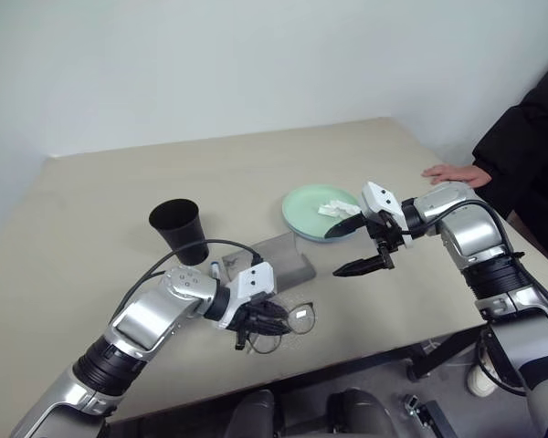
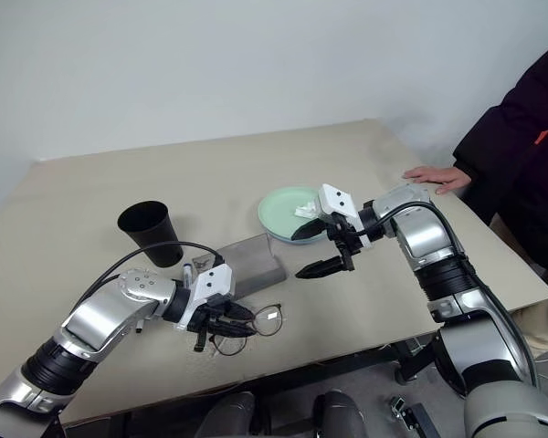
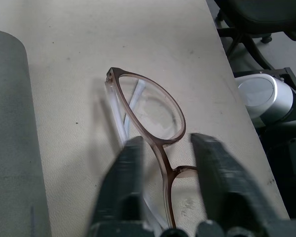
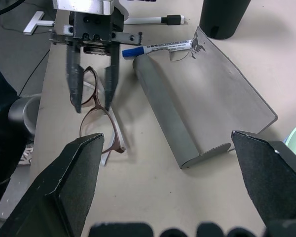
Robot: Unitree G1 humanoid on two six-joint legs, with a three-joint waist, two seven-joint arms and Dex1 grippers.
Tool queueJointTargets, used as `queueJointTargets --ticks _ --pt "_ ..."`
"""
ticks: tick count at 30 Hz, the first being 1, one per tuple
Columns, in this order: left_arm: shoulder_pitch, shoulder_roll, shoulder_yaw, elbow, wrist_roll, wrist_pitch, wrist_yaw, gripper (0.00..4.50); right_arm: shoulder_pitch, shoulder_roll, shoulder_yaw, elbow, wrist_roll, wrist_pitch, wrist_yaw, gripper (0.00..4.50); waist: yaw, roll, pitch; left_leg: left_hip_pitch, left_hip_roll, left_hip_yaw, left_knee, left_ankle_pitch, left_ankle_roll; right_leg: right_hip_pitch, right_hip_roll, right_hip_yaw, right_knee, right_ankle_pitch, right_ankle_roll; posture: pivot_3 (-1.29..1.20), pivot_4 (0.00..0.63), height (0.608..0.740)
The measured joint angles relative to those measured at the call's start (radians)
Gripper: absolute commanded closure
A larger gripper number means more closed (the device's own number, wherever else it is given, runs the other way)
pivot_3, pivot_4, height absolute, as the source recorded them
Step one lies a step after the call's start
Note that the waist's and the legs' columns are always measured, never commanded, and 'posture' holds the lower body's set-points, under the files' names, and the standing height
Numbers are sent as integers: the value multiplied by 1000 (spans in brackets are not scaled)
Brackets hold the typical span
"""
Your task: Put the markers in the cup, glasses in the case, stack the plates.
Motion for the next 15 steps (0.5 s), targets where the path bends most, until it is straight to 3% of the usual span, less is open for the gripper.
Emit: queueJointTargets --ticks 1,9,15 --pt "0 0 2 -2 -4 -1 -4 4485 0 0 0 0 0 1 0 0 0 0 0 0 0 0 0 0 0 0 0 0 0 0 0 0 0 700" --pt "-30 -3 4 6 -20 -2 -14 4485 6 1 1 0 0 1 0 0 14 0 0 0 1 -3 2 0 0 2 0 -3 0 0 0 0 0 700" --pt "-129 -24 78 76 -52 26 -11 4485 6 10 9 0 -1 -1 0 0 17 0 0 -1 1 -3 3 0 0 2 0 -3 0 0 0 0 0 700"
